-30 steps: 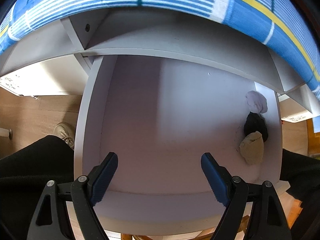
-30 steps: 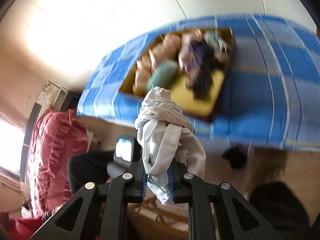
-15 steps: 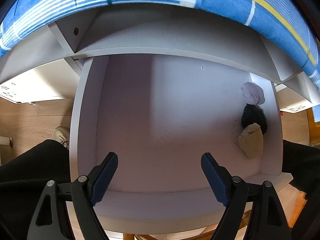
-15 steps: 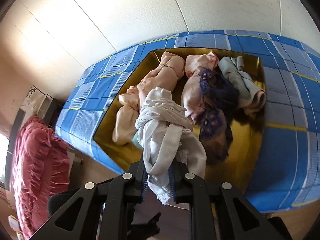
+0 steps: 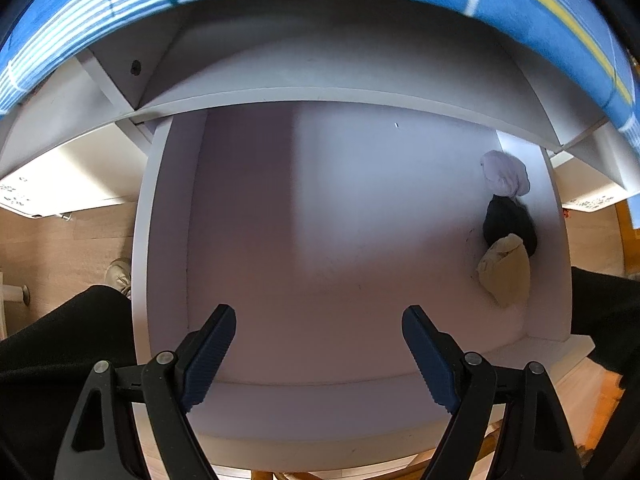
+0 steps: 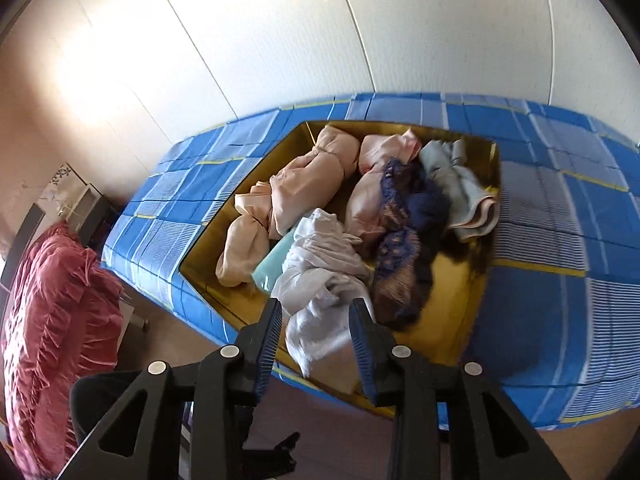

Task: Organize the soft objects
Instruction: 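Carry the white cloth with the right gripper over the tray and lower it, then open the right gripper to drop the white cloth and return to the shelf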

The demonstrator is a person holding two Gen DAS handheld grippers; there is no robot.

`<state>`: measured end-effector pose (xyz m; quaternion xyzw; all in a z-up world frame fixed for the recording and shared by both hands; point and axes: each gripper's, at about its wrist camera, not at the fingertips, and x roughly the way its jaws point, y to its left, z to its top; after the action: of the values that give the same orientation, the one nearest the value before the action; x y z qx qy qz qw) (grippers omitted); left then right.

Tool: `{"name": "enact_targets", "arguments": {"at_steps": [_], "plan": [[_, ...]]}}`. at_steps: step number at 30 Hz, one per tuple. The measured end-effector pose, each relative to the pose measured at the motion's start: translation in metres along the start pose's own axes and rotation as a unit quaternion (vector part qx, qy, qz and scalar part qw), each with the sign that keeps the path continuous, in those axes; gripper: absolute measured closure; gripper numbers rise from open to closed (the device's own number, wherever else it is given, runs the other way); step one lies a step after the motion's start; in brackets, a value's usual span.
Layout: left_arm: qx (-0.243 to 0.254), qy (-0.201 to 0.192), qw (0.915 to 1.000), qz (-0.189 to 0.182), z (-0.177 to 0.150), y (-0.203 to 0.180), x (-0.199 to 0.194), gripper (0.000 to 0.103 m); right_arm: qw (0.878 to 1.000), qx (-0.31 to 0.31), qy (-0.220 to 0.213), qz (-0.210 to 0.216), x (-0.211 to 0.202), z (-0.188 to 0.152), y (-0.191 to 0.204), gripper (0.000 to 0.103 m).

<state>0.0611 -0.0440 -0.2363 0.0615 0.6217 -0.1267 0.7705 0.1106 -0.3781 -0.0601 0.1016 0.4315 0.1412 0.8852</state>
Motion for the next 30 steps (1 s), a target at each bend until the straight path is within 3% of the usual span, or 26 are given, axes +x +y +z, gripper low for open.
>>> {"name": "enact_targets", "arguments": {"at_steps": [5, 9, 16, 22, 30], "plan": [[0.021, 0.001, 0.9998, 0.006, -0.003, -0.01, 0.004, 0.017, 0.999, -0.026, -0.02, -0.031, -0.034, -0.039, -0.018, 0.069], [0.04, -0.004, 0.9991, -0.013, -0.004, -0.026, 0.003, 0.017, 0.998, -0.027, -0.022, -0.053, -0.044, -0.077, -0.038, 0.069], [0.07, -0.008, 0.9963, -0.049, 0.003, -0.071, 0.009, 0.017, 0.995, 0.017, 0.063, -0.08, -0.004, -0.149, -0.084, 0.068], [0.098, 0.041, 0.9927, -0.057, 0.007, -0.123, 0.049, 0.017, 0.985, 0.095, 0.103, -0.098, 0.02, -0.166, -0.125, 0.068], [0.057, 0.088, 0.9892, -0.102, 0.023, -0.169, 0.084, 0.017, 0.978, 0.152, 0.103, -0.097, 0.028, -0.173, -0.142, 0.068]]}}
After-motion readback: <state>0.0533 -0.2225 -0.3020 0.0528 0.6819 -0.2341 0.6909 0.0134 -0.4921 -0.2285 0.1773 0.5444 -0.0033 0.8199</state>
